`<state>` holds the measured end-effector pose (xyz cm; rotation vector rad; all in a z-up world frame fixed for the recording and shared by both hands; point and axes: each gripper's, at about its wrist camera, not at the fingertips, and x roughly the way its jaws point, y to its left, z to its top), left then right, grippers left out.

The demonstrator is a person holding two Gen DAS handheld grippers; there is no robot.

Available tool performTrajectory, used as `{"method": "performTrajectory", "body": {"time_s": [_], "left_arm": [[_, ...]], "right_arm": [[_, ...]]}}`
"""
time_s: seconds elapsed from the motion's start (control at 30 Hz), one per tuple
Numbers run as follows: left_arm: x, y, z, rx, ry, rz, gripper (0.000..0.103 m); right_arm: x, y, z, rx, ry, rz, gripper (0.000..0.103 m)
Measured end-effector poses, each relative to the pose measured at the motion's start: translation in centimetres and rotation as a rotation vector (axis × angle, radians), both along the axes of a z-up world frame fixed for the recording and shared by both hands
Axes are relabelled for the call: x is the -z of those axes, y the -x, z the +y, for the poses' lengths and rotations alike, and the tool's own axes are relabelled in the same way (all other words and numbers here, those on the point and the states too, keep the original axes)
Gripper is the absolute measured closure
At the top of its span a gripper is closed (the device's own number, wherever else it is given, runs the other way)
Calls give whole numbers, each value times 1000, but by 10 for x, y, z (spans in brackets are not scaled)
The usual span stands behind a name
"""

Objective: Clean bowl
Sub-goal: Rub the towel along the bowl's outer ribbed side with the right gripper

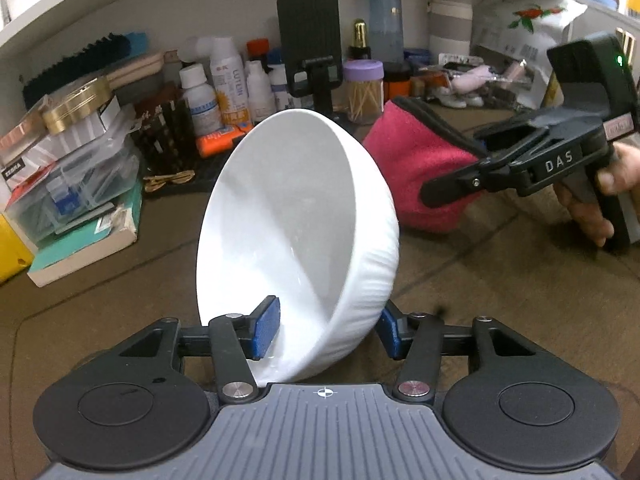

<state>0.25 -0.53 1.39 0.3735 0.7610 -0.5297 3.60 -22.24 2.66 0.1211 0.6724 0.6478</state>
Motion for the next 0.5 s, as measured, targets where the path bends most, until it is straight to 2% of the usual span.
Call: {"method": "performTrajectory", "body": {"time_s": [0.07, 0.17, 0.23, 0.27, 0.3, 0.33, 0.4, 0.43, 0.5], "left_arm": [[4, -3, -2, 6, -13, 2, 48], [5, -10, -3, 11, 10, 6, 47], [6, -12, -3, 10, 16, 6, 46], [6, -13, -3, 9, 21, 8, 47], [6, -14, -2, 6, 28, 13, 53], [5, -14, -2, 8, 37, 16, 57], [1, -11, -4, 13, 45, 13, 69], [-2, -9, -4, 16, 51, 12, 71], [-7, -7, -4, 20, 71, 19, 78]], "right_arm": [[1, -3, 6, 2, 4, 1, 11], [7, -20, 11, 49, -12, 38, 11], [12, -34, 8, 79, -45, 61, 15], [14, -39, 10, 72, -66, 64, 42], [14, -37, 10, 67, -79, 45, 51], [13, -34, 10, 63, -91, 21, 54], [5, -21, 9, 27, -118, -60, 56], [-3, -10, 10, -10, -134, -124, 56], [-9, -2, 10, -47, -168, -177, 56]]}}
